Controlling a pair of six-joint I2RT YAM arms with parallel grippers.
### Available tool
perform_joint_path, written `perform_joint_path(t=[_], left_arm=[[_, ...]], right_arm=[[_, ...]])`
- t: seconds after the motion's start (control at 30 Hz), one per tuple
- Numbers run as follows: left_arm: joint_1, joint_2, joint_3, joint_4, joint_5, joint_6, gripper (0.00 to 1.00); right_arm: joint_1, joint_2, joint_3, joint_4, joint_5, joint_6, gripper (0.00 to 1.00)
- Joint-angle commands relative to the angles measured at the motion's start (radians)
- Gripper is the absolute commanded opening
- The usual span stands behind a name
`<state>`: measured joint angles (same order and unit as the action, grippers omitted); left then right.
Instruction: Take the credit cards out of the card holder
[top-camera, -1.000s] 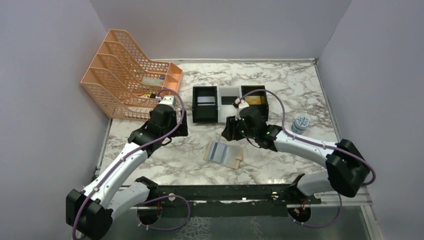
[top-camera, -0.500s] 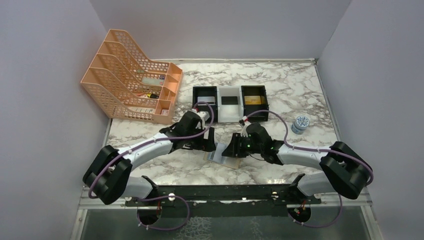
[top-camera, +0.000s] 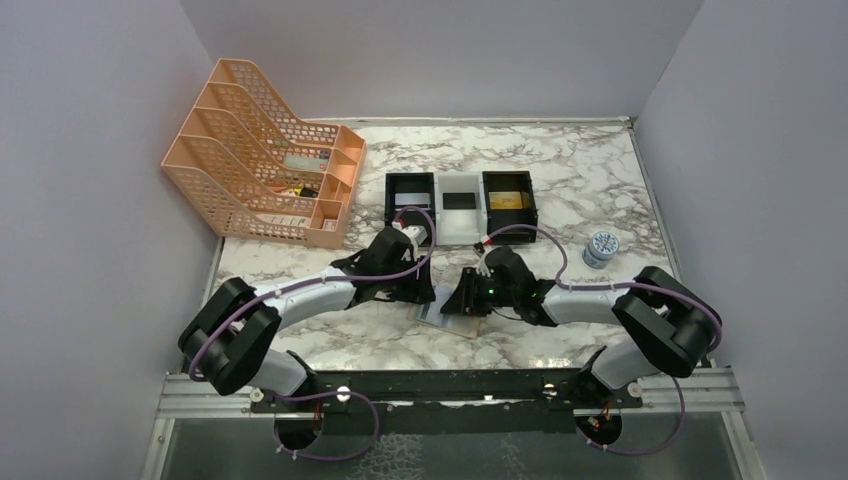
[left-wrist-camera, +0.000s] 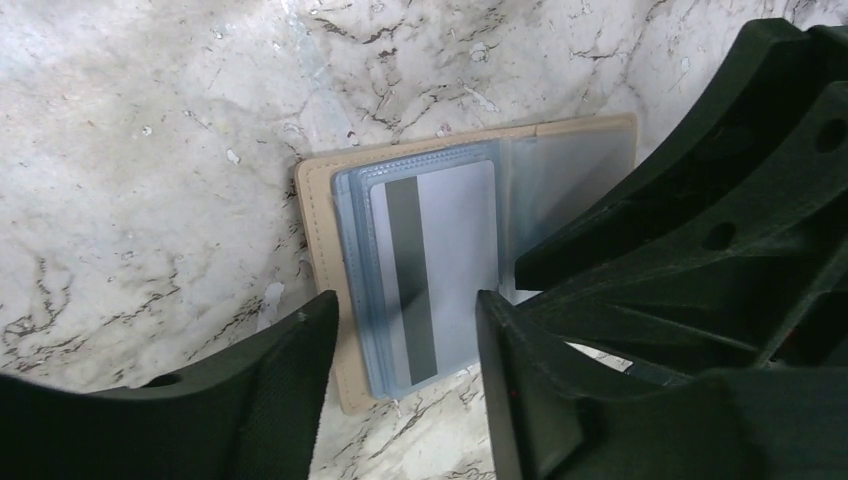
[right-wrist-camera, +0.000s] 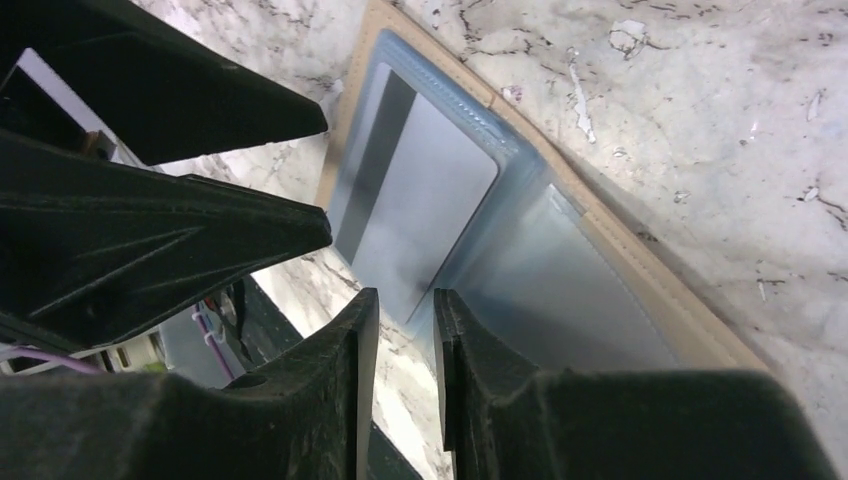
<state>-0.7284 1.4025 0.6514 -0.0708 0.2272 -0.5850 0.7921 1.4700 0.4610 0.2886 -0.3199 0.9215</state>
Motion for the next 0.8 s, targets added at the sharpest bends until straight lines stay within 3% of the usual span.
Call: perform_joint_path(t=[0.0, 0.3, 0.77], left_arm=[[-0.013, 0.016, -0.010, 0.045, 0.008, -0.011, 0.52], [-0.041, 0.028, -0.032, 0.055, 0.008, -0.015, 0.31], [-0.083, -0.001, -0.080, 0.063, -0.054, -0.078, 0.27]], right_arm=[[0.002, 0.047, 0.041, 0.024, 0.022, 0.003, 0.25], [-0.019, 0.076, 0.040, 0.043, 0.018, 0.000, 0.19], [-0.060, 0.088, 0.093, -0.023, -0.060, -0.054, 0.17]])
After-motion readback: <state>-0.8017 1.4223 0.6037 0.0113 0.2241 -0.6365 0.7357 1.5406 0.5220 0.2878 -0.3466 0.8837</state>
